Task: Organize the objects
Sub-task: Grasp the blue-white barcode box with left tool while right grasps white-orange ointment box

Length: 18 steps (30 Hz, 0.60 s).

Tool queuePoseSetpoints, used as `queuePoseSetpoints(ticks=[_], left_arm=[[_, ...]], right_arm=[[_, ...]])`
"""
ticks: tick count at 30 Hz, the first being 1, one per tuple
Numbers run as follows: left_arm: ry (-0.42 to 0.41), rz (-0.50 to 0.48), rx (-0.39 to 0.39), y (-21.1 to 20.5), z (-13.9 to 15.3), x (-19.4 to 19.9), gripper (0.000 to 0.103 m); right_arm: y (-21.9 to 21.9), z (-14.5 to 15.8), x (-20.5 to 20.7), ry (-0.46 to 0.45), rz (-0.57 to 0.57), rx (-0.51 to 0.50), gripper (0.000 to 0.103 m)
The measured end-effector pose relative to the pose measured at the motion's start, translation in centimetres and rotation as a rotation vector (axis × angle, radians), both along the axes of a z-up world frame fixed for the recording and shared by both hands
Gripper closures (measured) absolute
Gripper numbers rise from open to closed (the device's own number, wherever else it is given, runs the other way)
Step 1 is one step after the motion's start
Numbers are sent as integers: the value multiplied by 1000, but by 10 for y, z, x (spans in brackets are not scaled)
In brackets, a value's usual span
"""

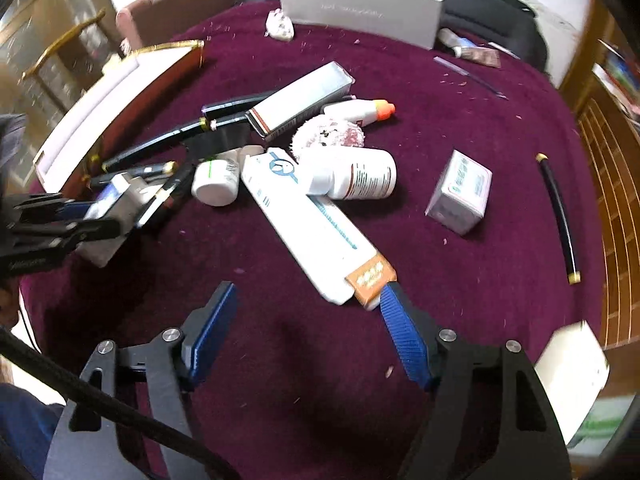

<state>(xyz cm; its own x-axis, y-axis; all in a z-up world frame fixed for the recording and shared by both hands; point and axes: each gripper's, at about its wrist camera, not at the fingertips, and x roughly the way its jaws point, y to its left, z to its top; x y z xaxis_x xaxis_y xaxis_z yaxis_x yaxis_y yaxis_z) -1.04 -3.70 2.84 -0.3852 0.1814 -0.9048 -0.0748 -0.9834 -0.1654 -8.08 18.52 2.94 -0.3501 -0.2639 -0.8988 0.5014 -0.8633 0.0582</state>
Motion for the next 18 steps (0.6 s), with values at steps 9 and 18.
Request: queuePoseSetpoints(ticks=[9, 18], left_arm=[[-10, -2, -48, 6, -4, 2, 73], [13, 0, -53, 7, -12, 5, 74]], right_arm=[[-11, -17, -48, -76, 76, 60, 29], [-38, -20, -24, -80, 96, 76, 76]])
